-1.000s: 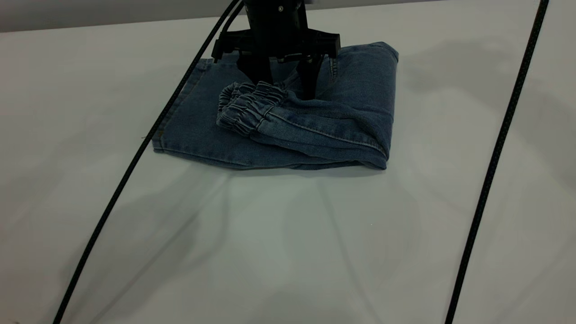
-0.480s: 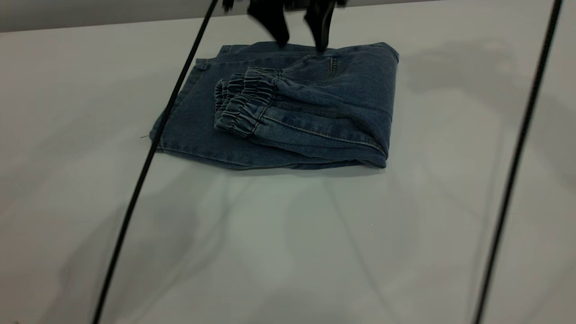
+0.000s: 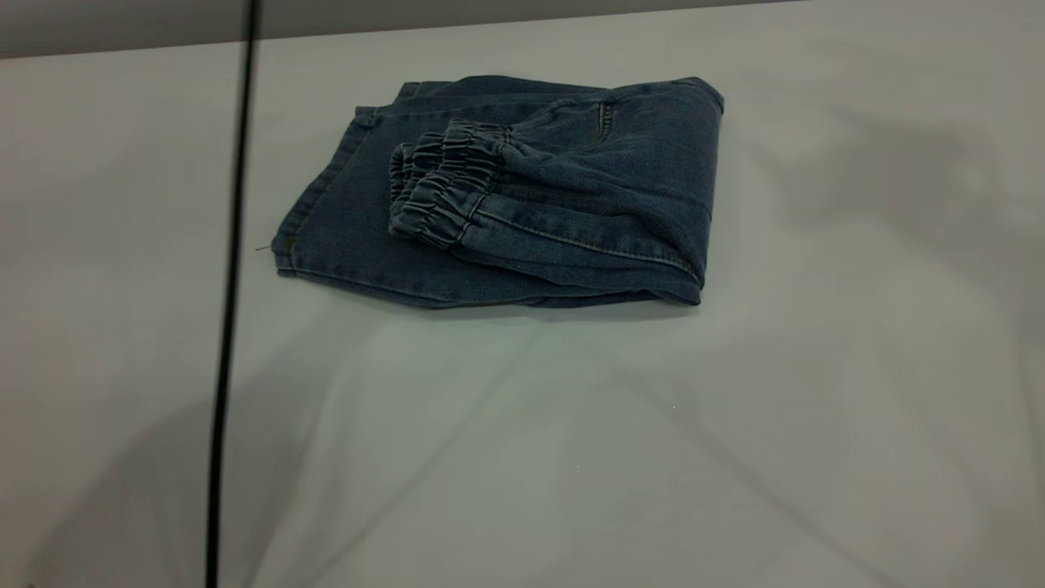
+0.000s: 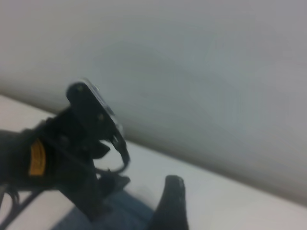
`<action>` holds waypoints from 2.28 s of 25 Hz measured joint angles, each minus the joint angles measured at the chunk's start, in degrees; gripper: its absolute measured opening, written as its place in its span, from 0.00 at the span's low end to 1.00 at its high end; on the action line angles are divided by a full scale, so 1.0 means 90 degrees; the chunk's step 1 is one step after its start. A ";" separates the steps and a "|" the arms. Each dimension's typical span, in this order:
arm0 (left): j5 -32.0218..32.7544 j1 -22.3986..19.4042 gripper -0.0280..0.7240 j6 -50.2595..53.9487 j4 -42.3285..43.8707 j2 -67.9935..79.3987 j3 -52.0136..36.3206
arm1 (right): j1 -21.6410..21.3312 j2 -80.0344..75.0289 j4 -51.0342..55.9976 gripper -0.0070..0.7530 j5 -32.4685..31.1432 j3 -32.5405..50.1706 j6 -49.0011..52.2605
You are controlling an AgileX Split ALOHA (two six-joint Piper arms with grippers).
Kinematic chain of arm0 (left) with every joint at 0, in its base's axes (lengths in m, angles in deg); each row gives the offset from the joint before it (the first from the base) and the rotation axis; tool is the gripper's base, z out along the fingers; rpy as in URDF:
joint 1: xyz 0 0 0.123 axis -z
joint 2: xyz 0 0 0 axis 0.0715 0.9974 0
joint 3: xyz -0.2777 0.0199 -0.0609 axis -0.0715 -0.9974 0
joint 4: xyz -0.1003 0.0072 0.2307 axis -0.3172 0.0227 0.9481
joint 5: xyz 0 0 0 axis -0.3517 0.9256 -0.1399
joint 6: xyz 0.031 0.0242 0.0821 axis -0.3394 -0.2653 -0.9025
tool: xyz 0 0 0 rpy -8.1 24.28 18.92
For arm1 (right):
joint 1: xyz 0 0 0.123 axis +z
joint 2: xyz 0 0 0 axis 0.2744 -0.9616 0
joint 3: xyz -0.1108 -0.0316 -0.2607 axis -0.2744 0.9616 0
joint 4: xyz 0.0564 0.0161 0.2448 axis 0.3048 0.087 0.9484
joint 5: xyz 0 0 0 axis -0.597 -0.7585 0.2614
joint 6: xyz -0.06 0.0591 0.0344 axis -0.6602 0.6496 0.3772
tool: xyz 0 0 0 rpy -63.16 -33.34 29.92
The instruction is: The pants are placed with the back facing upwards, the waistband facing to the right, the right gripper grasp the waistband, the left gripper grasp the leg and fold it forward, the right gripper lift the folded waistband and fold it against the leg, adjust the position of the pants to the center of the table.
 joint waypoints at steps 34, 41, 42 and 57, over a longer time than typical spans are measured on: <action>-0.0050 0.0000 0.72 -0.0057 -0.0018 -0.8370 -0.8521 | 0.0006 0.8651 0.0602 0.79 0.0577 0.9148 -0.0511; -0.0043 0.0000 0.72 -0.0036 -0.0151 -0.9560 -1.0478 | 0.0006 0.9884 0.0250 0.79 0.0577 1.0591 -0.0511; -0.0048 0.0000 0.72 -0.0036 -0.0144 -0.9742 -1.0715 | 0.0006 1.0026 0.0161 0.79 0.0605 1.0773 -0.0511; -0.0264 0.0000 0.72 0.0084 -0.0120 -1.1648 -1.2221 | 0.0006 1.1089 -0.0061 0.79 0.0910 1.1726 -0.0349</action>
